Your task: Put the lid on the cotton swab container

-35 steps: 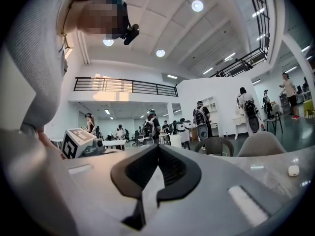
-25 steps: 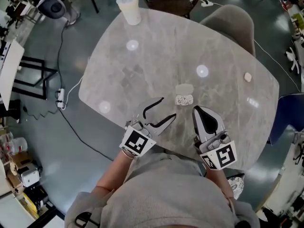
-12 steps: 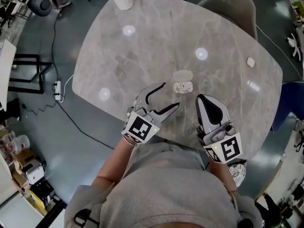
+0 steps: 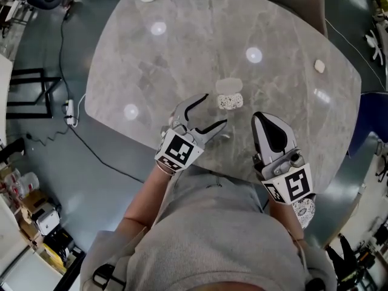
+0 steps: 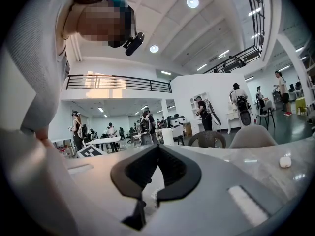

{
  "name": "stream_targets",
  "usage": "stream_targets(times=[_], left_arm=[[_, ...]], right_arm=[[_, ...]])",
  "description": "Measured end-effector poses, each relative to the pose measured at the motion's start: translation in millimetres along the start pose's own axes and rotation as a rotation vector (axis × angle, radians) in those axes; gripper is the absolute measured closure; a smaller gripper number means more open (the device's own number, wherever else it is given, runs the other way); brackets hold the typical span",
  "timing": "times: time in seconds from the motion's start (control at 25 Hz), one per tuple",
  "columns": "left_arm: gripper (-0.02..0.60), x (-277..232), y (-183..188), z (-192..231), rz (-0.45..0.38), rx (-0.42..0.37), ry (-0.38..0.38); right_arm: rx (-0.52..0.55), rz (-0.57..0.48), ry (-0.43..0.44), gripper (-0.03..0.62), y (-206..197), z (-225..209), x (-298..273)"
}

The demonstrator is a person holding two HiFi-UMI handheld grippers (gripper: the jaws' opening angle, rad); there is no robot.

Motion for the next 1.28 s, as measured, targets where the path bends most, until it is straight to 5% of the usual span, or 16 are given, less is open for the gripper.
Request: stream_targets(times=[1.28], left_arm=[[0.215,-61,-24,4,0.238,0.023,-0.041]], right_arm=[[-0.028,0.040,-0.070,0.594,-3,-12,6]])
Point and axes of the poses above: the fingertips, and each gripper's own axes: x backward along the fingers, z to its left, y out of its top, the point moved 9 cm from there along x, backward along the fingers, and after that the axes turned 8 degrees about x, right-handed, at the moved point
